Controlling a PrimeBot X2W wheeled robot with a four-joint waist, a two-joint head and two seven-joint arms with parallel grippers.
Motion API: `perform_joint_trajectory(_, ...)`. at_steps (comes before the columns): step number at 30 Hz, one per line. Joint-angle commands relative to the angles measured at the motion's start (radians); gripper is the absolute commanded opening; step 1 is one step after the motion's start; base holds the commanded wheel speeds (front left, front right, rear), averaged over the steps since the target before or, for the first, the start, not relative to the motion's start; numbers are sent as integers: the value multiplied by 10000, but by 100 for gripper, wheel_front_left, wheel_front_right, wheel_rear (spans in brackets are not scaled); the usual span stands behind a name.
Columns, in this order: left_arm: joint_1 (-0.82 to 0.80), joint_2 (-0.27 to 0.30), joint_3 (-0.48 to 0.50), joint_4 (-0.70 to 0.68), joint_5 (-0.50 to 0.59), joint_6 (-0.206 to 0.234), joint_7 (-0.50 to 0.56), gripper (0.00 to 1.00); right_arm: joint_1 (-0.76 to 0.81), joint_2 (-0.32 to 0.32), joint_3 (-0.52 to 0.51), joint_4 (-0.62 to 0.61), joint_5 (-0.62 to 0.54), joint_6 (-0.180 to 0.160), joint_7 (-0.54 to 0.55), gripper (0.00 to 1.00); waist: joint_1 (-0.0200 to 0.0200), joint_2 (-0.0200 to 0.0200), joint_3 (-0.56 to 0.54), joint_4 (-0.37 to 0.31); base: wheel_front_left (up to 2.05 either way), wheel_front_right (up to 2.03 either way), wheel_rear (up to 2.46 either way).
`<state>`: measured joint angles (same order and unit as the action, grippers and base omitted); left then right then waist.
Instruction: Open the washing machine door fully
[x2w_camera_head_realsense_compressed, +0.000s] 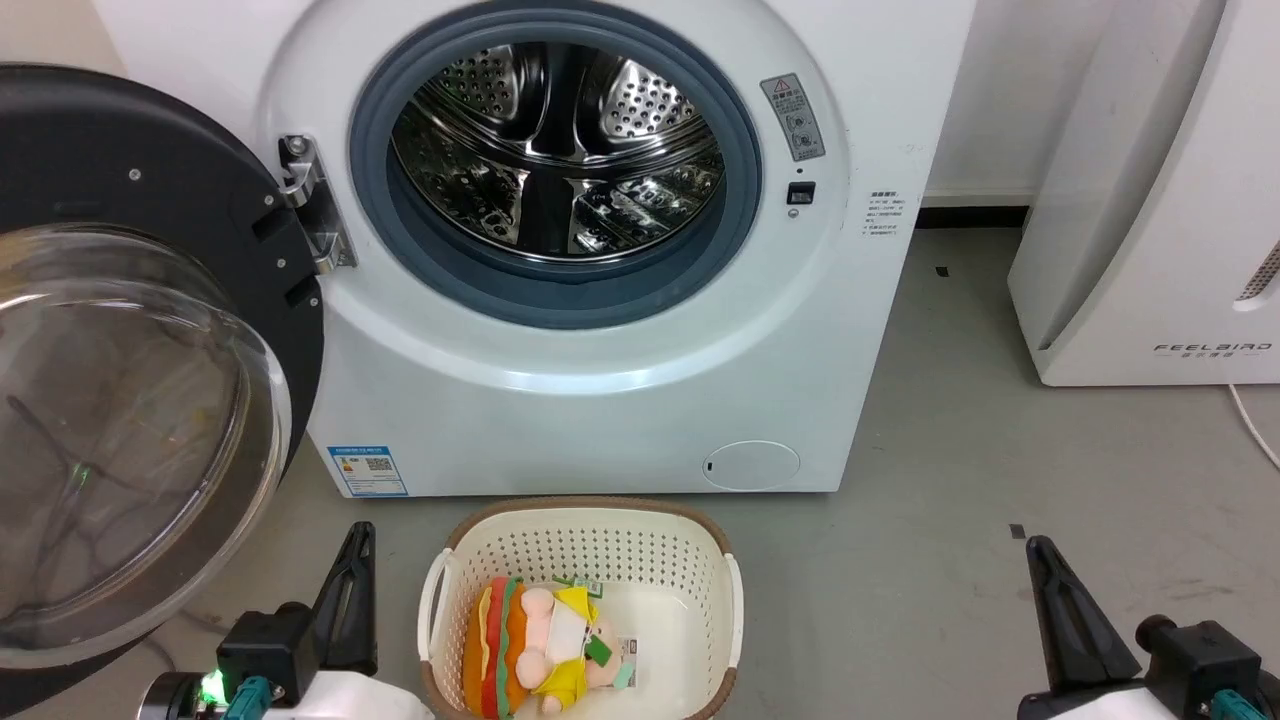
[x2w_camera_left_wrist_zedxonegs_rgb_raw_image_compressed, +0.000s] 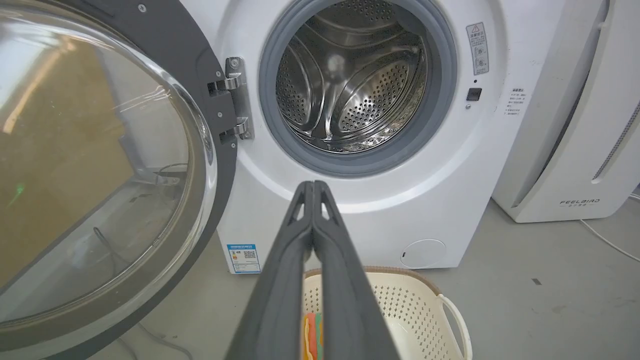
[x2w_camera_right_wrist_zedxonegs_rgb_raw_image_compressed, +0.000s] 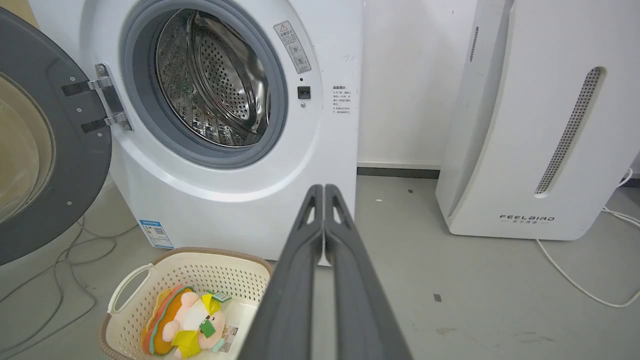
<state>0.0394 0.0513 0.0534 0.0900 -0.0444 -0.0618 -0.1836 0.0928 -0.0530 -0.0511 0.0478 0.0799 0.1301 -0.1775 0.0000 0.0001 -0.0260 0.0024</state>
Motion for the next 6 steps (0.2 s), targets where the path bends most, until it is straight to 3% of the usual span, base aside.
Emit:
perform_joint_trajectory(1, -116, 2, -2, -75, 71, 60, 40, 0, -154, 9, 33, -78, -68, 2, 24, 0, 0, -1, 2, 0, 0, 0, 0)
perform_joint_trajectory(6, -132, 1, -33, -123, 93, 93, 145, 0, -200, 10, 61, -101, -110, 2, 127, 0, 0, -1, 17, -1, 0, 0, 0)
